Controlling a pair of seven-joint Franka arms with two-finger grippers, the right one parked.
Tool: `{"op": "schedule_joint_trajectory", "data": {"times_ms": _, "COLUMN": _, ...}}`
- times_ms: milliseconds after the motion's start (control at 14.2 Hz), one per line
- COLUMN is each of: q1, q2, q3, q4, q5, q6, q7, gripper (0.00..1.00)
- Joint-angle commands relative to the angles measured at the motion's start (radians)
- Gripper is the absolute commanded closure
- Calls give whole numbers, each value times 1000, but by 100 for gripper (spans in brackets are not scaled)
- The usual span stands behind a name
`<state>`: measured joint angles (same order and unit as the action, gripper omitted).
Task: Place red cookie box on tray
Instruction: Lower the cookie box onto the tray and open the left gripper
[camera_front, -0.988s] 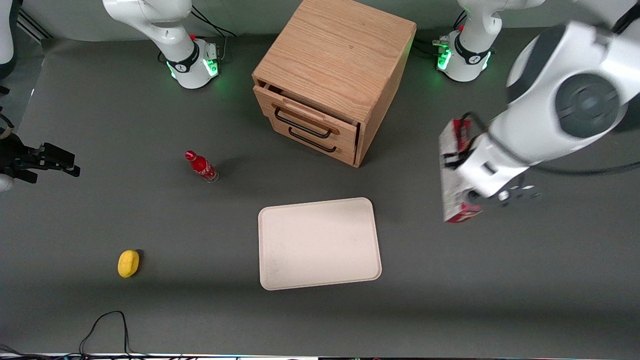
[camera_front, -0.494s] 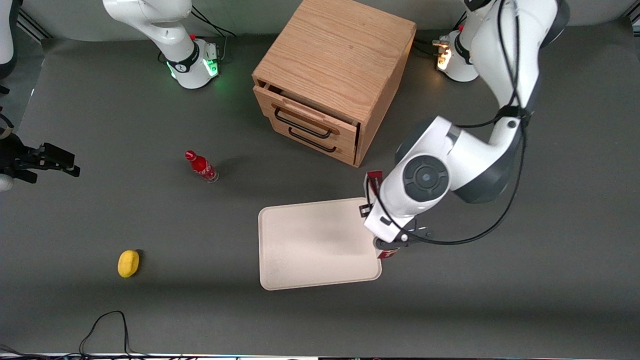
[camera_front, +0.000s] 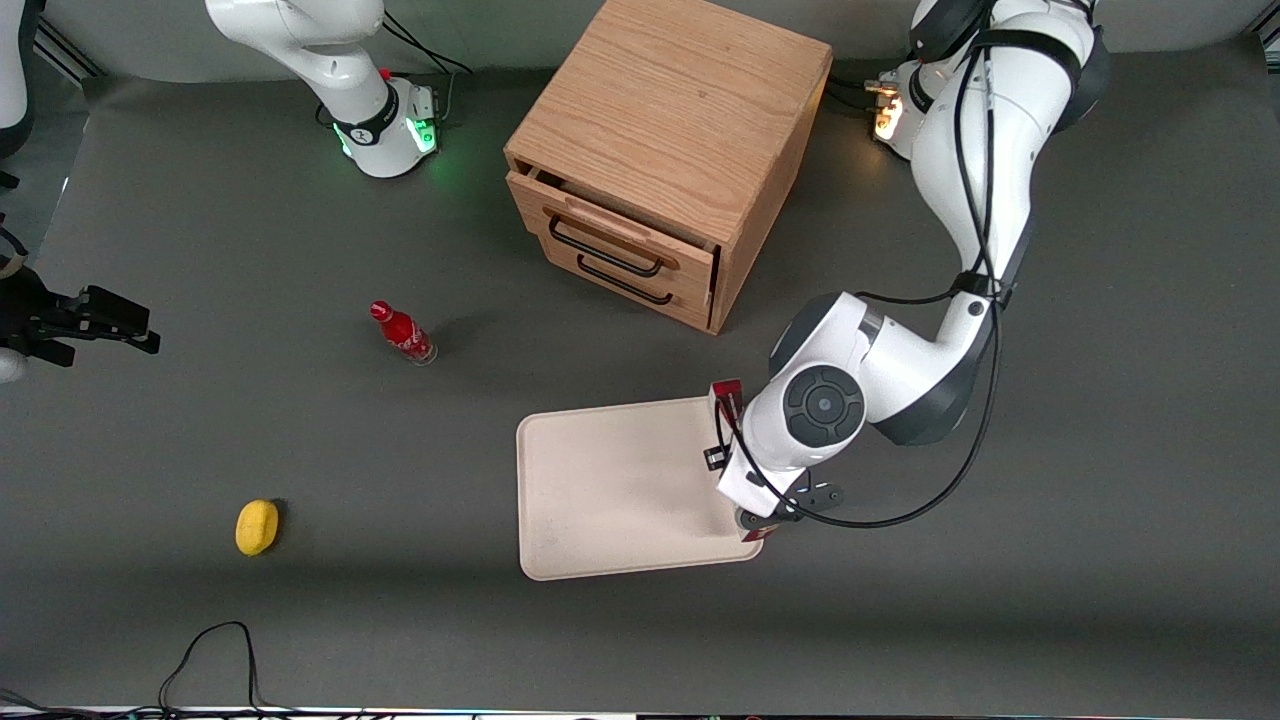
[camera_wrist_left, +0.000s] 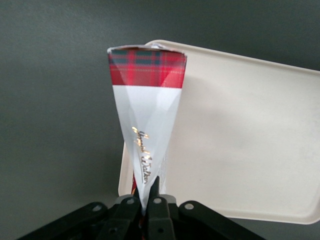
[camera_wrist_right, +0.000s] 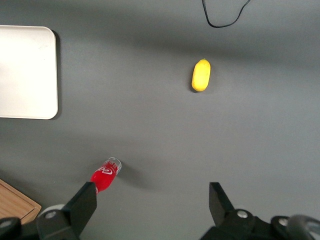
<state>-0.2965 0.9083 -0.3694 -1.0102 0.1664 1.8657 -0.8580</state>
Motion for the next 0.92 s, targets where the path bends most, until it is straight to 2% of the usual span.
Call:
{"op": "schedule_joint_trajectory", "data": {"times_ms": 0, "q1": -41, "q2": 24, "q3": 24, "q4": 25, "q5": 33, "q6": 9, "q7": -30, "gripper": 100}}
{"op": "schedule_joint_trajectory", "data": {"times_ms": 635, "q1": -52, "q2": 26, "q3": 24, "q4": -54, "q5": 39, "q6": 81, "q7": -36, "gripper": 100}}
{"op": "schedule_joint_trajectory", "data": {"times_ms": 706, "q1": -52, "q2": 26, "q3": 24, "q4": -60, "q5": 39, "q6": 90, "q7": -36, "gripper": 92}}
{"op": "schedule_joint_trajectory", "data": {"times_ms": 776, "q1": -52, "q2": 26, "q3": 24, "q4": -61, "q5": 42, "q6": 98, "q7": -35, "gripper": 65}}
{"op": "schedule_joint_trajectory", "data": {"times_ms": 847, "q1": -50, "q2": 26, "q3": 26, "q4": -61, "q5": 42, "q6": 101, "q7": -33, "gripper": 58}}
